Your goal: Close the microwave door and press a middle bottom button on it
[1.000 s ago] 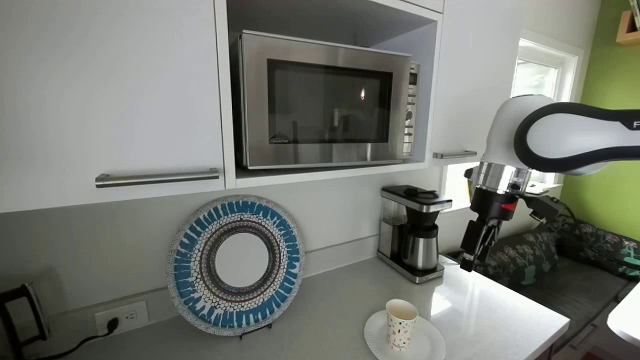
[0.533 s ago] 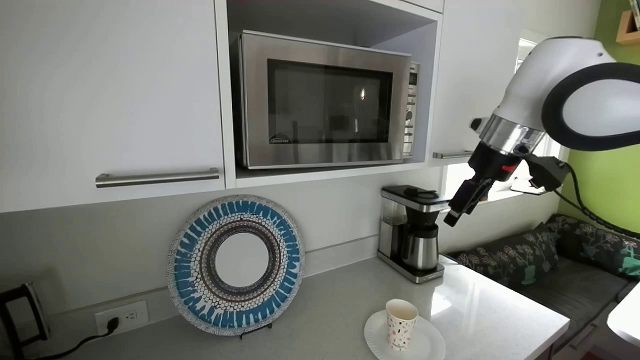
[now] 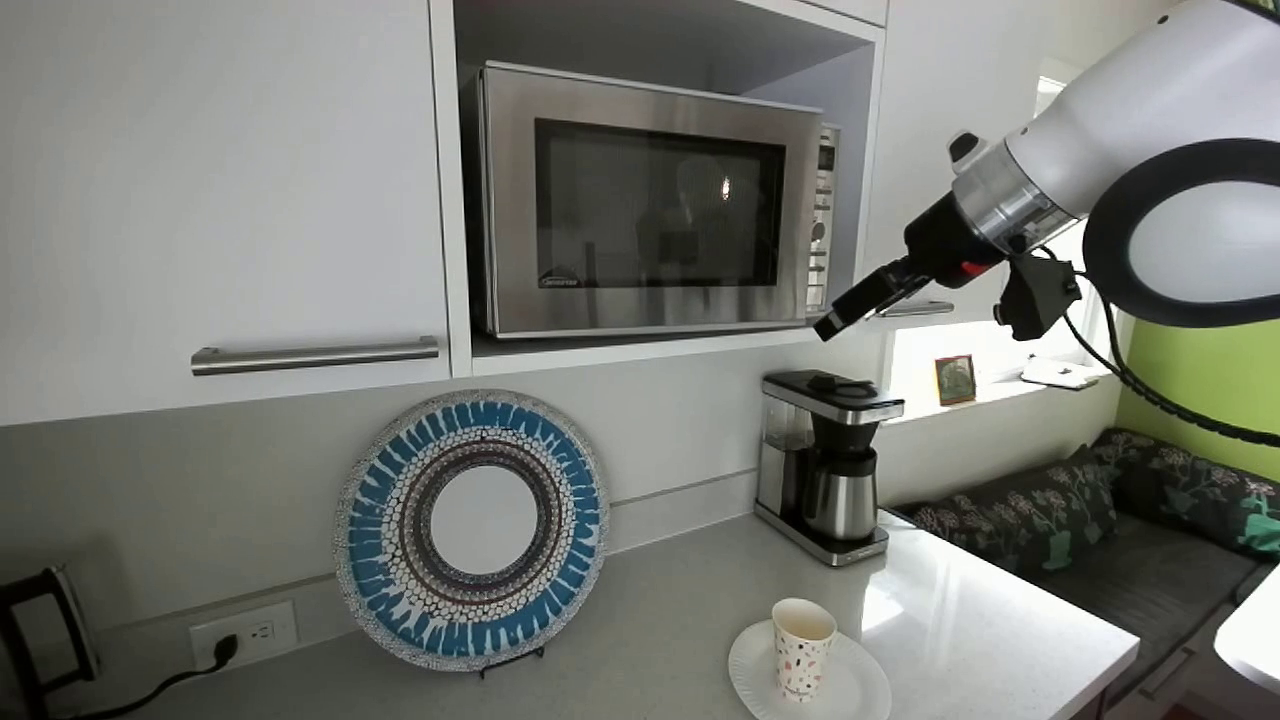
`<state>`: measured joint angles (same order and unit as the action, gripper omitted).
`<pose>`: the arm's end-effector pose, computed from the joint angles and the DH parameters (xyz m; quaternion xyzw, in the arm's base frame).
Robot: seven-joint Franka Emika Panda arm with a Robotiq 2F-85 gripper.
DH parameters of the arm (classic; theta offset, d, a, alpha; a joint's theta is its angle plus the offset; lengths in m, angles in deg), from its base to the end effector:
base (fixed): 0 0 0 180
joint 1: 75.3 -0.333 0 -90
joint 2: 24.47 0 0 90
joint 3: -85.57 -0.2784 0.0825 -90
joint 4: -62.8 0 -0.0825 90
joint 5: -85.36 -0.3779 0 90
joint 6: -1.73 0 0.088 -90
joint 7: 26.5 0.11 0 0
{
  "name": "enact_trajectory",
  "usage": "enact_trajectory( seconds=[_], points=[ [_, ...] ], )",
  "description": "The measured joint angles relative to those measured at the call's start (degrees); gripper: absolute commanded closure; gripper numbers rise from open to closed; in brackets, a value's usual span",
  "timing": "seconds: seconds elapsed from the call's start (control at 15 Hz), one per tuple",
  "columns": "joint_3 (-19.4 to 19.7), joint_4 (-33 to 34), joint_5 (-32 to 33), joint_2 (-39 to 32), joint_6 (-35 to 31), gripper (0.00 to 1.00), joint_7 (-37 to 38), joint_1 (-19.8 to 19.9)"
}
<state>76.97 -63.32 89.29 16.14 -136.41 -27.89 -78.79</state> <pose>0.3823 0.1045 0.7091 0.8866 0.1232 0.4438 0.0421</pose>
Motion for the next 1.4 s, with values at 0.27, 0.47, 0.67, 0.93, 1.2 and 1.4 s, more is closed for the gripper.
enact_trajectory(
  seconds=[0.27,0.47,0.67,0.93,1.2,1.4],
  points=[
    [-0.7,0.1,1.0,-1.7,-4.6,0.0,1.0,1.3],
    [-0.7,0.2,1.0,-1.8,-5.1,0.0,1.1,1.4],
    [-0.6,0.1,1.0,-3.3,-11.9,0.0,2.9,1.7],
    [-0.8,0.1,1.0,-7.2,-22.6,0.0,6.0,2.1],
    [-2.2,0.1,1.0,-10.9,-32.3,0.0,7.8,4.5],
    [-4.0,0.3,1.0,-13.5,-38.2,0.0,9.6,7.3]
  ],
)
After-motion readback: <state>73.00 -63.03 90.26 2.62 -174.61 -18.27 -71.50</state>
